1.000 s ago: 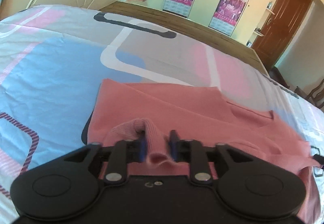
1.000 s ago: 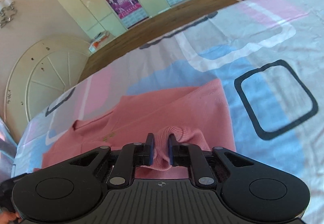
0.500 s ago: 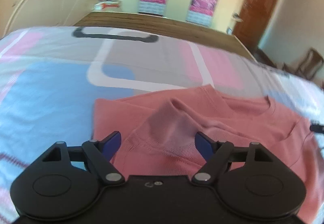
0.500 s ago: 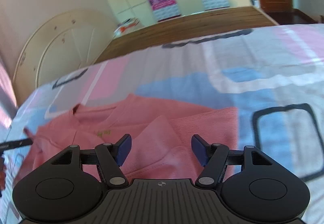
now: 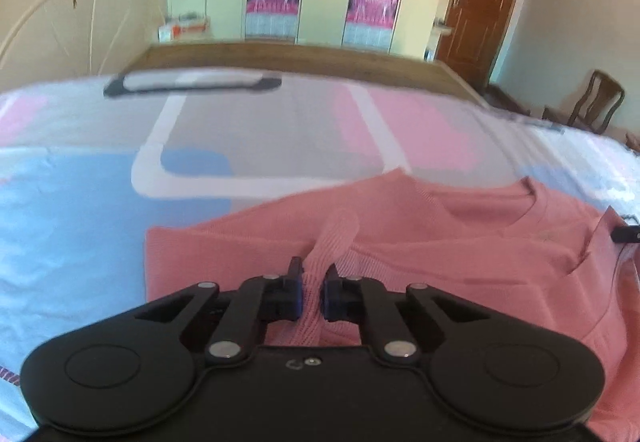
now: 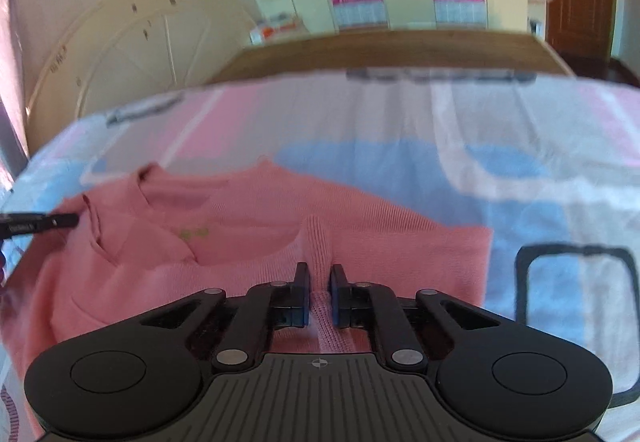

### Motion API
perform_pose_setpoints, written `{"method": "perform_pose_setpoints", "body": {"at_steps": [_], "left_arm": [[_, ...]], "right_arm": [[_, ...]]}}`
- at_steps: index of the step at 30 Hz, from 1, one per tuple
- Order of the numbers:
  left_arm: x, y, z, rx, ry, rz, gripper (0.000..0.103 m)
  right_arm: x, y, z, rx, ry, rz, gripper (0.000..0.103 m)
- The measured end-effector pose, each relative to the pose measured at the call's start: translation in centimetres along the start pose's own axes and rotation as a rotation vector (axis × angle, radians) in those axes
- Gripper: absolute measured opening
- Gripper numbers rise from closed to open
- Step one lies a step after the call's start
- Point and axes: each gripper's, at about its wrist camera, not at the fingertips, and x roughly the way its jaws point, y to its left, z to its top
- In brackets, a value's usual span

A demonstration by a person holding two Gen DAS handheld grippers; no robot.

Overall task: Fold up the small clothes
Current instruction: 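Lift the hem with both tools and fold it over toward the collar, then open both tools and release the hem near the collar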

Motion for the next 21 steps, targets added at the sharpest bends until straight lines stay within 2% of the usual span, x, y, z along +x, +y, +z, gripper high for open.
{"method": "perform_pose_setpoints", "body": {"at_steps": [2,5,9,12,16,18,19,21], "left_arm": [[-1.1,-0.2,0.1,-0.025,-0.057,-0.004,0.007],[-2.2,-0.3,0.8,-0.060,-0.144,0.031,0.007],[-1.4,0.2,1.9,-0.130,-0.169,0.077,0.007],[0.4,0.2,1.7,-0.153,-0.134,0.129,0.007],[2.1,-0.2,0.8,-0.141,-0.101,0.192,0.007],[2.0,-0.4,0.7,-0.155,-0.112,0.201,0.007],[1.7,-0.6,0.7,-0.155,-0.127,0.202,0.007],[1.6,-0.8,0.9,-0.151,-0.136,0.212,0.007]], "right_arm": [[-1.3,0.3,0.2,-0.005,-0.074,-0.024,0.008],[-2.7,0.2,0.9,0.017,-0.172,-0.050,0.008],[-2.7,0.1,1.6,0.032,-0.252,-0.127,0.008],[-0.9,-1.1,2.0,0.105,-0.224,-0.166,0.008],[2.4,-1.9,1.4,0.100,-0.138,-0.243,0.008],[2.4,-2.2,1.0,0.133,-0.153,-0.247,0.008],[1.9,-2.3,0.9,0.150,-0.188,-0.244,0.008],[1.6,-1.9,0.9,0.137,-0.215,-0.261,0.008]]}}
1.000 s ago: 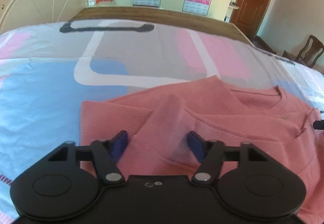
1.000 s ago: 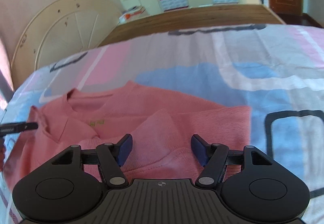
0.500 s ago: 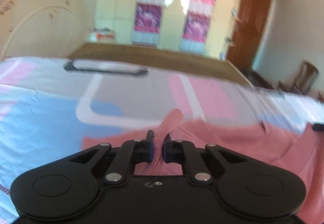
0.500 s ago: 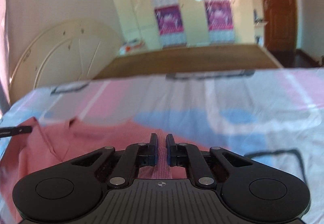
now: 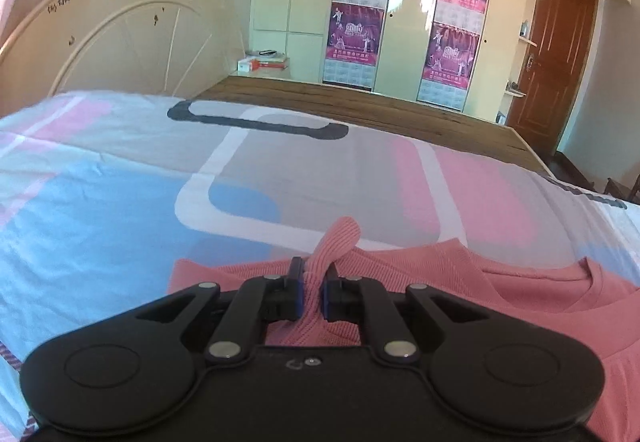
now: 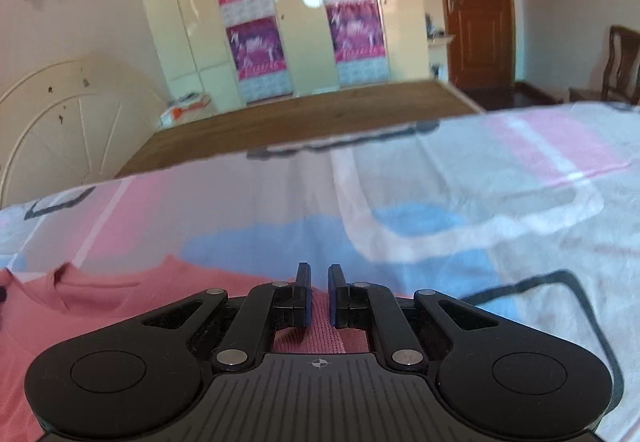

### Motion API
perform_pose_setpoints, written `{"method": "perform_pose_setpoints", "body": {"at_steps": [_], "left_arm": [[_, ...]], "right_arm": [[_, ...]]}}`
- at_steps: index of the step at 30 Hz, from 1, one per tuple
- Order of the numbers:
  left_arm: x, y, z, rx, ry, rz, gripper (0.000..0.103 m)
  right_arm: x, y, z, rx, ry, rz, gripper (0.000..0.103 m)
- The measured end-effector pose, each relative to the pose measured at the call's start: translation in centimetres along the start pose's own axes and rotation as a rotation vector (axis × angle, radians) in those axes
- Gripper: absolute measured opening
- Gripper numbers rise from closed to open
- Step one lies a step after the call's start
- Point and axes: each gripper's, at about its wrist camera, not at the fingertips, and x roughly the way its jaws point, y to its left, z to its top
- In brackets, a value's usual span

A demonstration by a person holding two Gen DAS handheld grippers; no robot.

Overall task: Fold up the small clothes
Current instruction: 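Open both tools and release the hem near the collar, then smooth the folded sweatshirt with both open tools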

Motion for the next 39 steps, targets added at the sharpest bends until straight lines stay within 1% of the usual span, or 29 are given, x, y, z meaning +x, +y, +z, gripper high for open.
{"method": "perform_pose_setpoints", "body": {"at_steps": [1,3,5,6,7,8,9,11,12,15,17,20,21,24,25,27,28,30,31,32,35,36,37,38,39], "left_arm": [[0.0,0.0,0.1,-0.011,0.001,-0.002,0.007],[-0.1,-0.2,0.3,-0.024,-0.008,0.003,0.007],[0.3,-0.4,0.0,-0.004,0.001,0.032,0.007],[0.9,-0.5,-0.4,0.011,0.024,0.054,0.007],[1.5,-0.6,-0.7,0.033,0.052,0.067,0.008],[1.7,-0.8,-1.1,0.058,0.065,0.075,0.009],[1.4,-1.1,-1.1,0.082,0.056,0.084,0.010],[0.8,-0.9,-0.9,0.074,0.060,0.079,0.022],[0.4,-0.6,-0.9,0.067,0.058,0.094,0.029],[-1.3,0.5,-0.8,0.036,0.061,0.093,0.032],[-2.7,1.1,-0.9,0.014,0.056,0.070,0.032],[-5.1,0.3,-1.4,0.033,0.049,0.010,0.037],[-5.8,-0.3,-1.8,0.041,0.054,-0.019,0.040],[-6.4,-2.2,-2.7,0.063,0.092,-0.079,0.040],[-6.5,-2.8,-3.2,0.073,0.104,-0.090,0.040],[-6.4,-3.6,-4.1,0.093,0.126,-0.084,0.041],[-6.2,-3.8,-4.6,0.100,0.141,-0.072,0.041],[-5.4,-3.3,-5.6,0.098,0.195,-0.035,0.042],[-5.5,-3.0,-6.0,0.098,0.181,-0.028,0.044],[-5.6,-2.8,-6.2,0.107,0.174,-0.017,0.044],[-6.0,-2.5,-6.2,0.117,0.181,-0.003,0.044],[-6.2,-2.3,-6.2,0.117,0.187,0.004,0.044],[-6.3,-2.2,-6.1,0.115,0.190,0.012,0.045],[-6.4,-2.0,-6.1,0.116,0.195,0.028,0.045],[-6.6,-2.0,-6.1,0.117,0.197,0.042,0.045]], "right_arm": [[0.2,0.2,0.0,-0.019,-0.001,-0.011,0.008],[0.2,0.5,0.2,-0.014,-0.020,-0.015,0.008],[0.3,0.6,0.4,0.000,-0.035,-0.036,0.008],[0.8,0.5,0.3,-0.001,-0.022,-0.055,0.008],[1.8,0.5,0.1,-0.013,0.028,-0.073,0.008],[2.9,0.5,-0.3,-0.028,0.092,-0.073,0.008],[2.9,0.6,-0.5,-0.043,0.095,-0.076,0.008],[1.9,0.2,-0.1,-0.020,0.067,-0.063,0.008],[1.1,-0.2,0.2,0.004,0.049,-0.059,0.008],[-1.0,-0.5,0.7,0.009,0.041,-0.026,0.008],[-2.7,0.1,0.4,-0.010,0.062,0.036,0.008],[-4.1,2.0,-0.8,-0.062,0.091,0.084,0.008],[-4.3,2.7,-1.3,-0.063,0.105,0.104,0.008],[-4.3,5.1,-2.6,-0.101,0.128,0.126,0.008],[-4.3,5.9,-3.0,-0.110,0.134,0.134,0.008],[-4.4,6.9,-3.6,-0.128,0.134,0.153,0.008],[-4.4,7.3,-4.0,-0.156,0.135,0.145,0.008],[-4.0,7.7,-5.1,-0.214,0.161,0.100,0.008],[-3.7,7.2,-5.6,-0.222,0.175,0.077,0.008],[-3.5,6.6,-6.1,-0.229,0.180,0.054,0.008],[-3.9,4.9,-6.4,-0.213,0.163,0.052,0.008],[-4.1,4.7,-6.4,-0.213,0.160,0.041,0.010],[-4.2,4.6,-6.4,-0.228,0.158,-0.004,0.019],[-4.4,4.3,-6.6,-0.229,0.154,-0.021,0.037],[-4.5,3.8,-6.7,-0.215,0.150,-0.034,0.041]]}}
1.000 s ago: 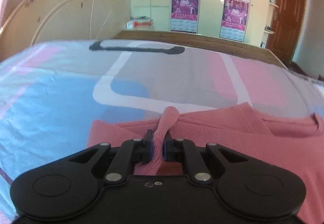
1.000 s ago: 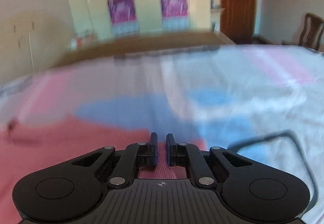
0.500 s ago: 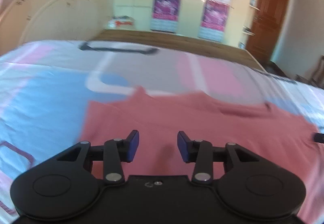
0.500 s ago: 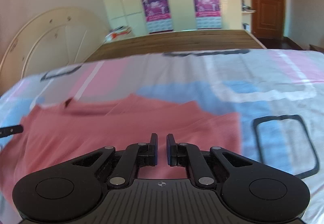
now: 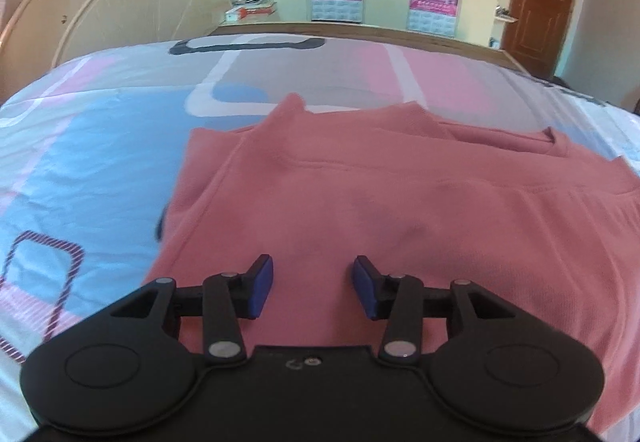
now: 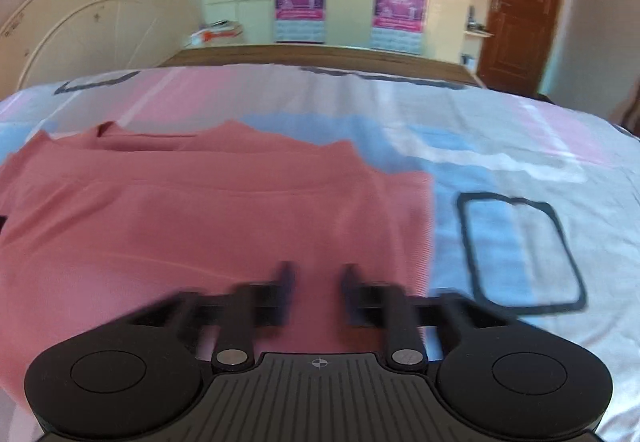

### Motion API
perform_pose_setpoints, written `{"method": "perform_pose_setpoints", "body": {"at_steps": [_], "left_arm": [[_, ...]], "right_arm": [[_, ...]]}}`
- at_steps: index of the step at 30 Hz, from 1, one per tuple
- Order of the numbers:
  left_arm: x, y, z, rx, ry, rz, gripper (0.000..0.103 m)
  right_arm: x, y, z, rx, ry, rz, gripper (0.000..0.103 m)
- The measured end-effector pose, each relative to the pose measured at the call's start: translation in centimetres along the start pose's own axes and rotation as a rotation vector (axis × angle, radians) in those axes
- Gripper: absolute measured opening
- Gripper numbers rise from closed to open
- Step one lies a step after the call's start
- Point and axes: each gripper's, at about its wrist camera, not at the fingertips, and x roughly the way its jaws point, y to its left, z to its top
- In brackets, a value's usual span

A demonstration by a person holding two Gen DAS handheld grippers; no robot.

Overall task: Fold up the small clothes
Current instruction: 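Smooth the folded sweatshirt with both open tools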

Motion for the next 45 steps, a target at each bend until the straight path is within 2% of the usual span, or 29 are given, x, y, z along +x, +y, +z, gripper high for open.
{"method": "perform_pose_setpoints", "body": {"at_steps": [4,8,11,13,17,20,25,33,41,45], "left_arm": [[-0.7,-0.4,-0.1,0.018,0.013,0.053,0.045],[-1.4,-1.1,0.1,0.031,0.017,0.091,0.045],[-2.5,-1.6,0.2,0.039,0.005,0.100,0.046],[-3.1,-2.1,0.0,0.042,-0.003,0.093,0.052],[-3.5,-2.7,-0.6,0.062,0.004,0.085,0.053],[-3.0,-3.0,-1.1,0.095,0.010,0.093,0.053],[-2.3,-2.1,-1.7,0.103,0.021,0.075,0.055],[-2.4,-1.0,-1.5,0.141,0.021,0.031,0.058],[-3.4,0.4,-2.0,0.174,0.002,0.027,0.062],[-3.1,2.4,-3.3,0.160,0.020,0.020,0.067]], "right_arm": [[-1.2,-0.5,-0.1,0.012,0.001,0.001,0.041],[-3.1,0.9,0.7,0.032,-0.035,0.065,0.041],[-4.2,2.9,1.0,0.002,-0.044,0.120,0.041],[-4.6,4.7,0.9,-0.026,-0.043,0.162,0.041],[-4.3,7.4,0.0,-0.059,-0.016,0.208,0.041],[-3.7,8.4,-0.9,-0.075,0.002,0.193,0.041],[-2.7,7.9,-3.1,-0.096,0.052,0.111,0.041],[-4.2,7.2,-4.1,-0.048,0.077,0.026,0.041],[-6.3,11.1,-2.7,-0.033,0.016,0.080,0.041],[-5.5,12.4,-3.6,-0.044,0.051,0.093,0.041]]}}
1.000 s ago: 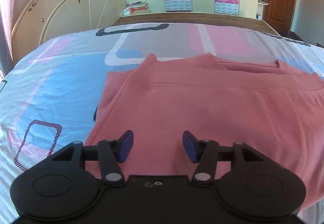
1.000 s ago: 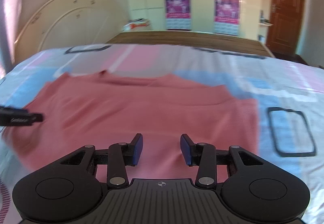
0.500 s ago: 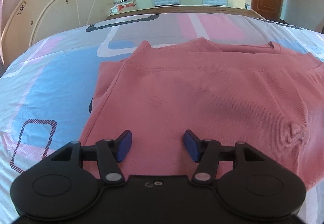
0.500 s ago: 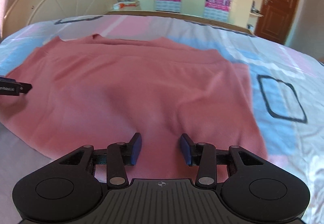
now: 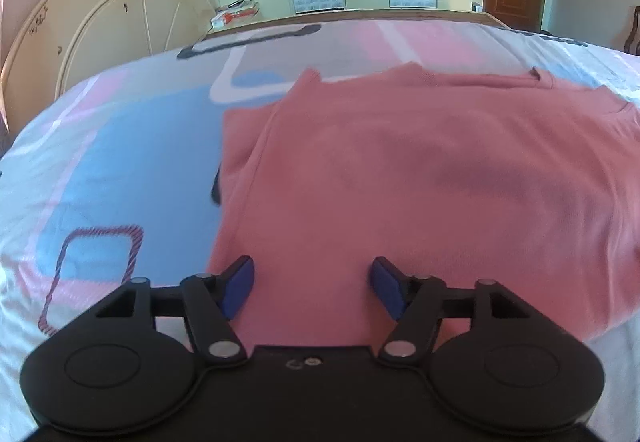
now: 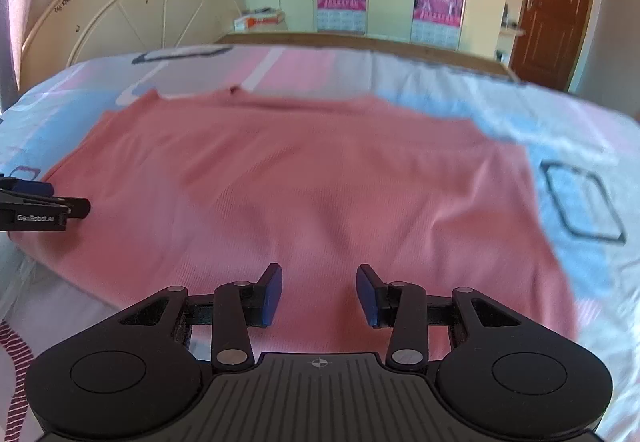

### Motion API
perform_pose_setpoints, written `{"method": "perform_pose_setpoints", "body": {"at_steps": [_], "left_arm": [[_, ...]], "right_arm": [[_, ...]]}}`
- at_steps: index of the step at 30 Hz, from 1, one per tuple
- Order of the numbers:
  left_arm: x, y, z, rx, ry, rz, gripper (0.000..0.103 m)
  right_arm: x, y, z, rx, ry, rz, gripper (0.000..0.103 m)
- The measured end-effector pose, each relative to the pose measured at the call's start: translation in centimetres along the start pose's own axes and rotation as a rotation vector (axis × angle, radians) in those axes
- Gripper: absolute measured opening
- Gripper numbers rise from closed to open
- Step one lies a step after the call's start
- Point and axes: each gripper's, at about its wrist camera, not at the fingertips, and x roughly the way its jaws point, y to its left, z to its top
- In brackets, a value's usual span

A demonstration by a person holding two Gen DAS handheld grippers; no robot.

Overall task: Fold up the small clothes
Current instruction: 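Smooth the folded sweatshirt with both open tools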

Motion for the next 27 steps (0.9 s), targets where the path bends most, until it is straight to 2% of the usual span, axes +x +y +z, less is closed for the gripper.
{"method": "perform_pose_setpoints", "body": {"at_steps": [3,10,14,17,22,27], "left_arm": [[-0.3,0.3,-0.4,0.005,0.004,-0.001,0.067],[-1.2,0.6,-0.2,-0.030,0.028,-0.014,0.066],[-2.0,0.5,0.7,-0.045,0.011,-0.033,0.066],[-2.2,-0.2,1.9,-0.036,-0.015,-0.038,0.068],[-1.4,-1.5,3.8,-0.026,-0.039,-0.040,0.070],[0.8,-1.9,5.4,-0.045,-0.035,-0.022,0.070]], "right_arm": [[1.0,-0.6,-1.3,0.013,0.045,-0.034,0.041],[-1.0,-1.4,-0.8,0.055,0.020,-0.023,0.042],[-2.2,-1.0,0.4,0.048,-0.020,-0.004,0.044],[-2.2,-0.5,1.6,0.048,-0.046,0.010,0.054],[-1.4,0.4,3.6,0.031,-0.091,0.017,0.054],[0.5,0.7,5.5,0.031,-0.099,0.027,0.054]]}}
